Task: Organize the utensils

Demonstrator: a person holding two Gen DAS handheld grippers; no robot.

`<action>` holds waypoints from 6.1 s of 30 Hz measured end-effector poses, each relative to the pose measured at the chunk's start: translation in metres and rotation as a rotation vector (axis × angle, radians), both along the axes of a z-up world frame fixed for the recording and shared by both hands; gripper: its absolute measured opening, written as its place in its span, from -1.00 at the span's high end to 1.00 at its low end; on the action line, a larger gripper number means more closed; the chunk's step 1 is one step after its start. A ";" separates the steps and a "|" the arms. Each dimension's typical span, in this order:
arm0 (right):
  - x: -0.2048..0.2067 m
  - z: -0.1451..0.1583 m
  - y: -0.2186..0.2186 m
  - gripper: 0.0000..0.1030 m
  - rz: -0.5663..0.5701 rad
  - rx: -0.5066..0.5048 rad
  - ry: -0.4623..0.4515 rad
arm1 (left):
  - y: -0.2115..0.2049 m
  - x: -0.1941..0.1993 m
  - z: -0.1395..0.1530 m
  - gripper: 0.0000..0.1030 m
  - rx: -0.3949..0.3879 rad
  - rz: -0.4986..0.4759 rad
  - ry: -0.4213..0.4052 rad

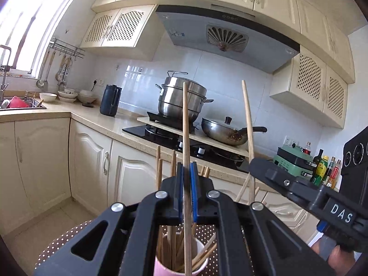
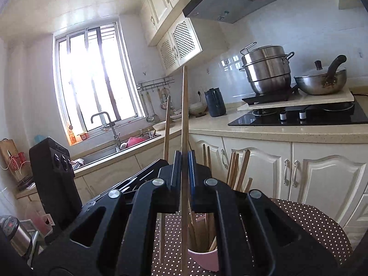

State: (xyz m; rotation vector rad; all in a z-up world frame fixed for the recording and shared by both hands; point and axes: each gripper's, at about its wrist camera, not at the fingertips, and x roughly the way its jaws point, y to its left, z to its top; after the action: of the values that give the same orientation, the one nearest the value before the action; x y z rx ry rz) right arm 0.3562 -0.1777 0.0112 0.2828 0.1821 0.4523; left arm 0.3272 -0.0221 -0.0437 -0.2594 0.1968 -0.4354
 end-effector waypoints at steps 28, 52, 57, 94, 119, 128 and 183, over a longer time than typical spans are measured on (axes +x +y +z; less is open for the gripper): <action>0.016 -0.039 0.022 0.87 -0.084 -0.091 -0.223 | -0.006 0.026 -0.037 0.88 -0.018 0.059 -0.062; -0.006 -0.067 0.025 0.87 -0.070 -0.129 -0.124 | 0.012 -0.014 -0.061 0.88 0.049 0.057 0.009; -0.005 -0.070 0.024 0.87 -0.073 -0.143 -0.092 | 0.011 -0.015 -0.065 0.88 0.063 0.044 0.028; -0.017 -0.079 0.023 0.85 -0.099 -0.202 0.114 | 0.026 -0.054 -0.036 -0.12 0.251 0.262 0.120; -0.154 -0.015 0.047 -0.29 -0.149 -0.222 -0.044 | 0.055 -0.201 0.022 -0.44 0.316 0.421 -0.023; -0.192 -0.016 0.066 -0.40 -0.165 -0.282 -0.082 | 0.054 -0.243 0.032 -0.53 0.314 0.436 -0.073; -0.195 -0.018 0.072 -0.45 -0.174 -0.284 -0.073 | 0.050 -0.241 0.024 -0.54 0.360 0.474 -0.071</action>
State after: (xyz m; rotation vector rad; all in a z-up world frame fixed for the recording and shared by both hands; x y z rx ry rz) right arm 0.1616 -0.1056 -0.0067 0.0030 0.1469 0.2595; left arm 0.0866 0.0281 -0.0201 0.0666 0.1348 0.0641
